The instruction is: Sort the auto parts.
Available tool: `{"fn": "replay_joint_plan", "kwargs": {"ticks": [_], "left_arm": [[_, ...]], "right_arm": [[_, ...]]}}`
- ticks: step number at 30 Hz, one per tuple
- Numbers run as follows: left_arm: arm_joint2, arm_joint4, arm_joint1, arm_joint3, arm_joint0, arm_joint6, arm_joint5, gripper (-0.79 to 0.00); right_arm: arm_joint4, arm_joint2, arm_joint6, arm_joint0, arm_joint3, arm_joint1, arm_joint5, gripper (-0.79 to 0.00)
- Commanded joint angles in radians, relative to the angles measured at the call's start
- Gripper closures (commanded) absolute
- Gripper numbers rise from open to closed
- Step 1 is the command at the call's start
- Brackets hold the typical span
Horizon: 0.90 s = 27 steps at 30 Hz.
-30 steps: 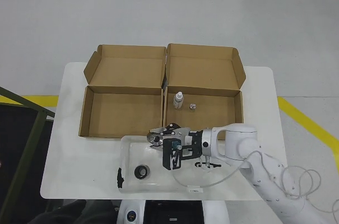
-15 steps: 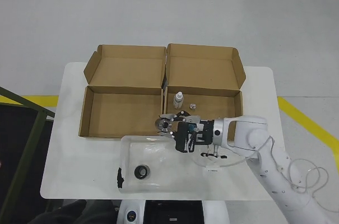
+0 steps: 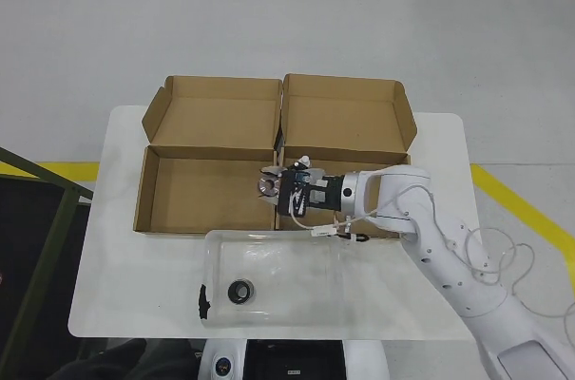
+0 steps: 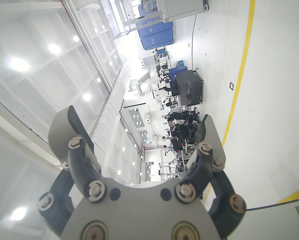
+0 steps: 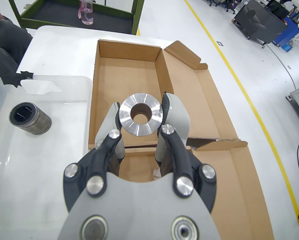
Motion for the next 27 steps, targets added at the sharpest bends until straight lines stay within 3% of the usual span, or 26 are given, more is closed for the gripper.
{"fn": "replay_joint_plan", "kwargs": {"ticks": [1,12,27], "left_arm": [[0.0,0.0,0.0,0.0,0.0,0.0,0.0,-0.785],[0.0,0.0,0.0,0.0,0.0,0.0,0.0,-0.785],[0.0,0.0,0.0,0.0,0.0,0.0,0.0,-0.785]], "right_arm": [[0.007,-0.024,0.023,0.029,0.03,-0.009,0.01,0.0],[0.05,-0.167,0.113,0.18,0.225,-0.075,0.064,0.0],[0.081,-0.32,0.134,0.33,0.452,-0.179,0.093,0.0]]}}
